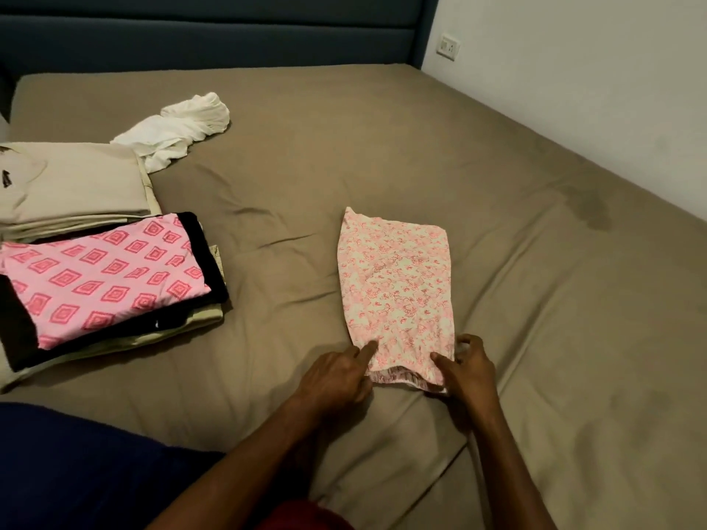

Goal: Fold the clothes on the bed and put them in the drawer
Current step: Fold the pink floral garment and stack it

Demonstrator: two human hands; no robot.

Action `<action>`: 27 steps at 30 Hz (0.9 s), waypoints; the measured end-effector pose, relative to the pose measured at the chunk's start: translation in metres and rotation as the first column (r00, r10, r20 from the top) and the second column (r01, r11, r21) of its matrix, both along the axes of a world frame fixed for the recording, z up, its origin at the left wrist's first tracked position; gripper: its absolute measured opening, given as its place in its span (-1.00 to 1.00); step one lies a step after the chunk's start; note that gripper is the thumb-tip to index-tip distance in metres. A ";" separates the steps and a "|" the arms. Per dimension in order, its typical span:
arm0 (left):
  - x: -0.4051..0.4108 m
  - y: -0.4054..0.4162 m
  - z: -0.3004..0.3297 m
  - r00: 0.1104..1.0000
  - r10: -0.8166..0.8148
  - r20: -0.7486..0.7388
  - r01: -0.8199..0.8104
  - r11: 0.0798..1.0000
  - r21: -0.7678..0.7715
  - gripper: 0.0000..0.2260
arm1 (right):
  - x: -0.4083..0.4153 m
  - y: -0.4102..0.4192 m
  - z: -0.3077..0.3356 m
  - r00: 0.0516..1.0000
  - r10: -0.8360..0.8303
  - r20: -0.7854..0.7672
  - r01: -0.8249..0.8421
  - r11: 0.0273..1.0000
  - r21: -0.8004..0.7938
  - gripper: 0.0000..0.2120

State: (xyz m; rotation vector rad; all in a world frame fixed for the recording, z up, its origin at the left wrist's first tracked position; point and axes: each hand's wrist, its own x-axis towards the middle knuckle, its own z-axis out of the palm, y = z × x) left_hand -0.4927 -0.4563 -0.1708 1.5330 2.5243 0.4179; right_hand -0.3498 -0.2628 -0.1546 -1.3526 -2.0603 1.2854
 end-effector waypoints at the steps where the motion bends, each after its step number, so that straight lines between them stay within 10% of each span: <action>1: 0.001 -0.005 0.000 1.000 0.003 -0.008 -0.002 0.999 0.055 -0.42 | 0.001 -0.004 0.007 1.000 -0.008 -0.030 0.007 0.999 -0.040 -0.57; 10: 0.012 -0.037 0.012 0.997 0.059 -0.051 -0.059 0.998 0.006 -0.55 | 0.020 -0.039 -0.015 0.974 0.015 -0.225 -0.028 0.998 -0.055 -0.46; 14: 0.013 -0.056 0.016 1.000 0.018 0.020 -0.018 1.000 0.002 -0.61 | 0.034 -0.053 0.008 0.976 0.212 0.050 -0.216 0.973 0.077 -0.32; 20: 0.010 -0.088 0.024 0.963 -0.172 0.208 0.205 0.967 -0.153 -0.55 | 0.056 -0.061 0.010 0.929 0.308 0.207 -0.310 0.950 -0.022 -0.69; 27: -0.026 -0.061 0.043 0.989 0.079 0.128 -0.113 0.952 0.286 -0.59 | 0.039 -0.058 0.018 0.879 -0.041 0.475 -0.238 0.825 0.513 -0.81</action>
